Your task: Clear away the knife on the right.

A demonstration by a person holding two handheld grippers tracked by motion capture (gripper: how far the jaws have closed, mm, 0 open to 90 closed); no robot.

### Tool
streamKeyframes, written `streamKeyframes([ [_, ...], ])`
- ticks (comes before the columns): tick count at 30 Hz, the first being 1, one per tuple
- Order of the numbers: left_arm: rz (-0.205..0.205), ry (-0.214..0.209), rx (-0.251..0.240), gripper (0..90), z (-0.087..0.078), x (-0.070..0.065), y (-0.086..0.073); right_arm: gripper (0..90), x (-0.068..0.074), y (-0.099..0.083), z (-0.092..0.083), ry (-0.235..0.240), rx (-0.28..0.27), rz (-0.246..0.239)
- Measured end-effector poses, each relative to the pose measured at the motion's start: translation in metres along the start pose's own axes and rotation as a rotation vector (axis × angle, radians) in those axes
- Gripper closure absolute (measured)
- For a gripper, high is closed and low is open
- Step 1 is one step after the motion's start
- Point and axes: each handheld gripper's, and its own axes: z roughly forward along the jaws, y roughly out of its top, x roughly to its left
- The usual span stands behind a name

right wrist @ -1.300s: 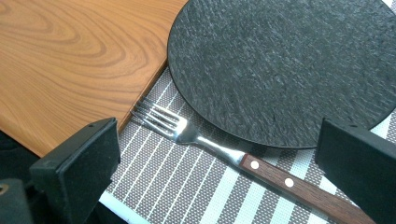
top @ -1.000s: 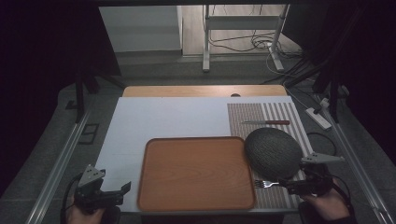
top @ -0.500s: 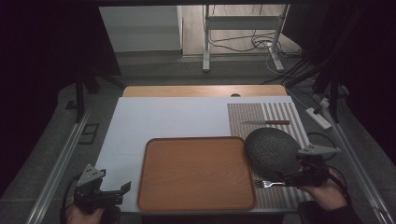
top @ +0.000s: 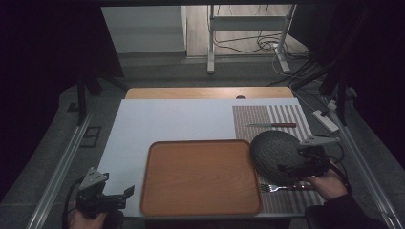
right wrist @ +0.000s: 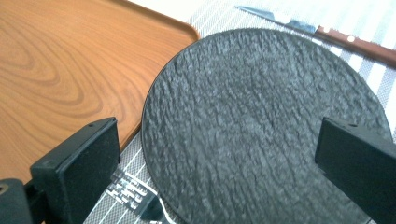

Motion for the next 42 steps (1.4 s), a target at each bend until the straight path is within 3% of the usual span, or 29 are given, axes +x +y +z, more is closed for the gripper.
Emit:
streamKeyframes([
  [7, 0.000, -0.003, 0.000, 1.1, 0.001, 0.000, 0.001, 0.6, -0.008, 0.015, 0.010, 0.003, -0.012, -0.019],
  [21, 0.002, -0.006, 0.001, 1.1, 0.002, 0.000, 0.002, 0.6, -0.029, 0.036, 0.041, -0.003, 0.010, 0.020],
  [42, 0.001, -0.010, 0.004, 1.0, 0.002, 0.001, 0.002, 0.0, -0.054, 0.066, 0.083, -0.043, 0.056, 0.028],
])
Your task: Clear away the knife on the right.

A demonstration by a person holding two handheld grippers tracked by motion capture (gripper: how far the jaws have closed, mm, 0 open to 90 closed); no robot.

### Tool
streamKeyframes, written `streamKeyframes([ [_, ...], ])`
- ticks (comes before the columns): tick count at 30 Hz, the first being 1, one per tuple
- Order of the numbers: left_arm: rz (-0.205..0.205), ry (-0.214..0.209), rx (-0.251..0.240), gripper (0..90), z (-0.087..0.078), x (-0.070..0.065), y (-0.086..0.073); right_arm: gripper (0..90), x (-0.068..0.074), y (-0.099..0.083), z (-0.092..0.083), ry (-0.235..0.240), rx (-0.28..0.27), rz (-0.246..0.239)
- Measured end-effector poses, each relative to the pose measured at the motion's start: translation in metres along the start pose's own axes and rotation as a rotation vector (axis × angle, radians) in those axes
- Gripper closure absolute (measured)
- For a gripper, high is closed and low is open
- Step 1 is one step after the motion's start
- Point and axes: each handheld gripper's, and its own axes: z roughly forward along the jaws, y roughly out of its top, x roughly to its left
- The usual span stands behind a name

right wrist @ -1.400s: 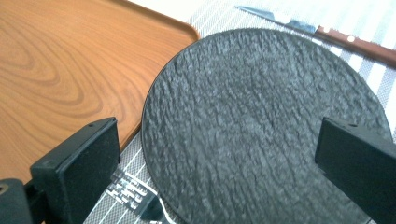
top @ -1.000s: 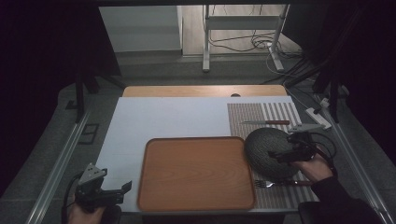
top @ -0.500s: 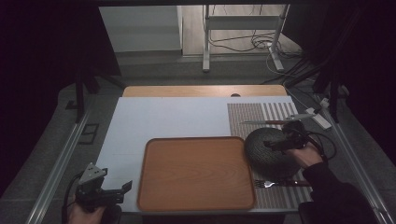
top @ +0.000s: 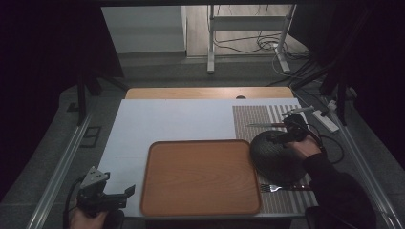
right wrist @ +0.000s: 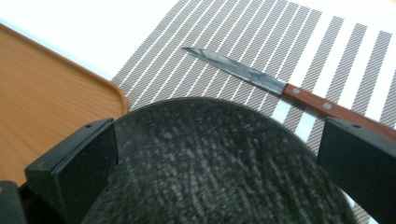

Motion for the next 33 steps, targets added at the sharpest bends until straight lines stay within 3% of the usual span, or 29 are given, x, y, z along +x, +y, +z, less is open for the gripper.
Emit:
streamKeyframes([
  [12, -0.006, -0.002, 0.000, 1.0, 0.000, 0.001, 0.000, 0.0, -0.023, 0.017, 0.022, -0.058, 0.042, 0.043],
  [26, -0.008, 0.001, 0.003, 1.0, 0.000, 0.001, -0.001, 0.4, -0.047, 0.024, 0.043, -0.101, 0.078, 0.076],
  [29, -0.008, 0.000, 0.001, 1.0, -0.001, 0.001, -0.001, 4.1, -0.050, 0.025, 0.044, -0.110, 0.078, 0.078],
  [31, -0.009, -0.001, 0.001, 1.0, -0.001, 0.001, -0.001, 13.0, -0.056, 0.026, 0.046, -0.113, 0.080, 0.092],
  [33, -0.008, -0.002, 0.001, 1.0, -0.001, 0.001, -0.001, 15.8, -0.058, 0.026, 0.046, -0.112, 0.079, 0.092],
])
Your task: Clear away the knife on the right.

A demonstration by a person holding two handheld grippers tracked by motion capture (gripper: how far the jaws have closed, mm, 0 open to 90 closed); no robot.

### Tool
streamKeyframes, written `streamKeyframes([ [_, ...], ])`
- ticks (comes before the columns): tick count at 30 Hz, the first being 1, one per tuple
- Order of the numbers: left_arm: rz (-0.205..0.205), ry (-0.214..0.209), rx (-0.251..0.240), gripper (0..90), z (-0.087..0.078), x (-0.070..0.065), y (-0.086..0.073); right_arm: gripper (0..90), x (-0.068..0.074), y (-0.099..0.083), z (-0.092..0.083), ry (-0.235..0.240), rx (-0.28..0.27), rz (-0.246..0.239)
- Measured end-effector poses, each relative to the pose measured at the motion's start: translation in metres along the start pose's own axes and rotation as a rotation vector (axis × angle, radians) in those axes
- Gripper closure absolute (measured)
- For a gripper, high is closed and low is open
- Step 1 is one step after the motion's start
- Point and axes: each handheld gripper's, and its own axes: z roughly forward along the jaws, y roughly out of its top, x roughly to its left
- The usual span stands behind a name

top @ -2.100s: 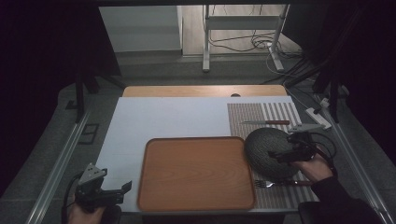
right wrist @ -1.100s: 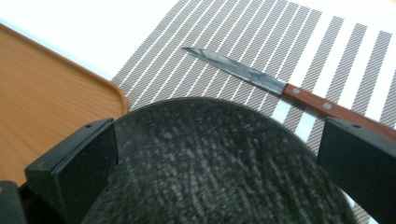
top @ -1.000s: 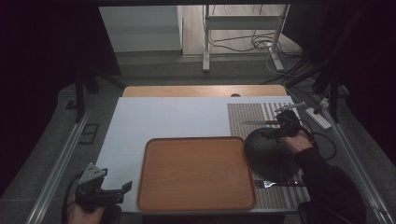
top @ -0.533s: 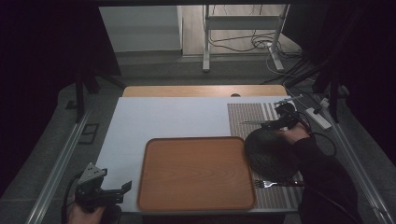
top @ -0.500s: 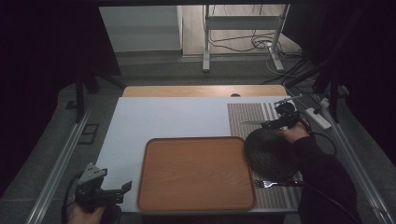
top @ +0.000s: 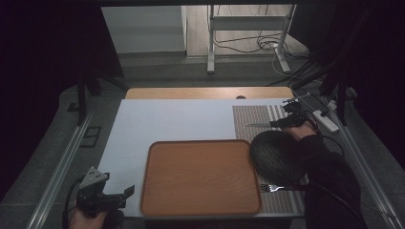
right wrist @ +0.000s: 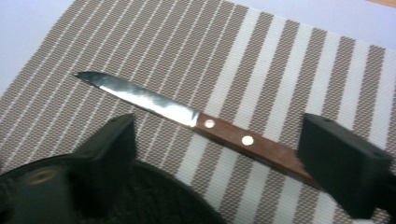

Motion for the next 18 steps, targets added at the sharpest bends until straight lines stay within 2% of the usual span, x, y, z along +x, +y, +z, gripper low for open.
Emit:
streamKeyframes([
  [1, 0.000, 0.000, 0.000, 1.0, 0.000, 0.000, 0.000, 27.5, -0.005, 0.001, 0.000, -0.007, 0.004, -0.014],
  [2, 0.000, 0.000, 0.000, 1.0, 0.000, 0.000, 0.000, 27.5, -0.005, 0.001, 0.000, -0.007, 0.004, -0.014],
  [3, 0.000, -0.001, 0.000, 1.0, 0.000, 0.000, 0.000, 32.0, -0.006, 0.001, 0.001, 0.003, 0.006, -0.022],
  [4, 0.000, -0.001, 0.000, 1.0, 0.000, 0.000, 0.000, 42.8, -0.010, 0.003, 0.002, 0.001, 0.016, -0.033],
  [6, 0.001, -0.001, 0.000, 1.0, 0.000, 0.000, 0.000, 45.9, -0.012, 0.003, 0.002, 0.004, 0.017, -0.030],
  [7, 0.002, 0.000, 0.000, 1.0, 0.000, 0.000, 0.000, 58.4, -0.016, 0.004, 0.003, 0.004, 0.025, -0.033],
  [8, 0.002, 0.000, 0.000, 1.0, 0.000, 0.000, 0.000, 58.4, -0.016, 0.004, 0.003, 0.004, 0.025, -0.033],
  [9, 0.002, 0.000, 0.000, 1.0, 0.000, 0.000, 0.000, 63.6, -0.018, 0.004, 0.004, -0.001, 0.027, -0.039],
  [10, 0.002, 0.000, 0.000, 1.0, 0.000, 0.000, 0.000, 75.0, -0.021, 0.004, 0.006, 0.005, 0.027, -0.033],
  [11, 0.003, 0.000, 0.000, 1.0, 0.000, 0.000, 0.000, 75.0, -0.021, 0.004, 0.006, 0.005, 0.027, -0.033],
  [14, 0.003, 0.000, 0.001, 1.0, 0.000, 0.000, 0.000, 89.4, -0.026, 0.005, 0.008, 0.000, 0.045, -0.032],
  [18, 0.004, 0.000, 0.002, 1.1, 0.000, 0.000, 0.000, 89.5, -0.033, 0.006, 0.016, -0.027, 0.068, -0.029],
])
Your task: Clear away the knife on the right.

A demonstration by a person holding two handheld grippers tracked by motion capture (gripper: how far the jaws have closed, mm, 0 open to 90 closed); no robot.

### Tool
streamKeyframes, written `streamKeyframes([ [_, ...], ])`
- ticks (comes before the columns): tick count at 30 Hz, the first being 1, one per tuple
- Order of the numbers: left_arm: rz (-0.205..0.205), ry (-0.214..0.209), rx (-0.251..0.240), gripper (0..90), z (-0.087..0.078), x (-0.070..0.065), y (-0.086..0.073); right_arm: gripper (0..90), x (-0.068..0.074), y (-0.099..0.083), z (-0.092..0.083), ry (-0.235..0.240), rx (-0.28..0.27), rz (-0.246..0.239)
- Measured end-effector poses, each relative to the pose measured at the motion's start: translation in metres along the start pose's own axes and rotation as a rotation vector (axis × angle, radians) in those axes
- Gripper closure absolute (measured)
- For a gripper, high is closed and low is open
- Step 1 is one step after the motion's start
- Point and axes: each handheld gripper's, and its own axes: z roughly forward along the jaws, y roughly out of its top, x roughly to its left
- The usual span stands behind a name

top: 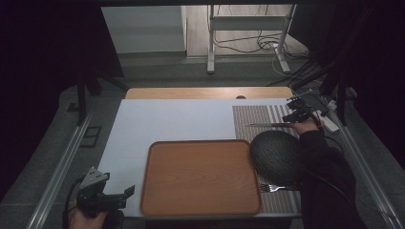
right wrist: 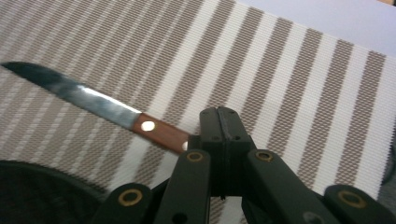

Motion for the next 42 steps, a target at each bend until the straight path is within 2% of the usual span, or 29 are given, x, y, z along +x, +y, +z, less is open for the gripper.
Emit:
streamKeyframes([
  [7, -0.002, 0.001, 0.001, 1.1, 0.000, 0.000, 0.000, 89.5, -0.009, -0.003, 0.012, -0.026, 0.023, 0.004],
  [12, -0.002, 0.002, 0.002, 1.1, -0.001, 0.000, -0.001, 89.5, -0.012, -0.006, 0.013, -0.028, 0.040, 0.004],
  [21, 0.003, 0.003, 0.004, 1.1, 0.000, -0.001, 0.000, 89.5, -0.012, -0.017, 0.006, 0.008, 0.047, 0.004],
  [31, 0.010, 0.001, 0.005, 1.1, 0.001, -0.001, 0.001, 89.6, -0.007, -0.028, -0.003, 0.044, 0.072, 0.000],
  [38, 0.011, 0.002, 0.006, 1.2, 0.001, -0.001, 0.001, 89.4, -0.006, -0.028, -0.005, 0.047, 0.084, 0.008],
  [39, 0.012, 0.001, 0.005, 1.2, 0.001, -0.001, 0.001, 88.7, -0.006, -0.027, -0.005, 0.044, 0.072, 0.015],
  [40, 0.016, 0.002, 0.006, 1.1, 0.001, -0.001, 0.001, 81.9, -0.006, -0.024, -0.009, 0.046, 0.053, 0.040],
  [42, 0.016, 0.002, 0.006, 1.2, 0.001, -0.002, 0.001, 74.8, -0.004, -0.020, -0.011, 0.050, 0.035, 0.047],
])
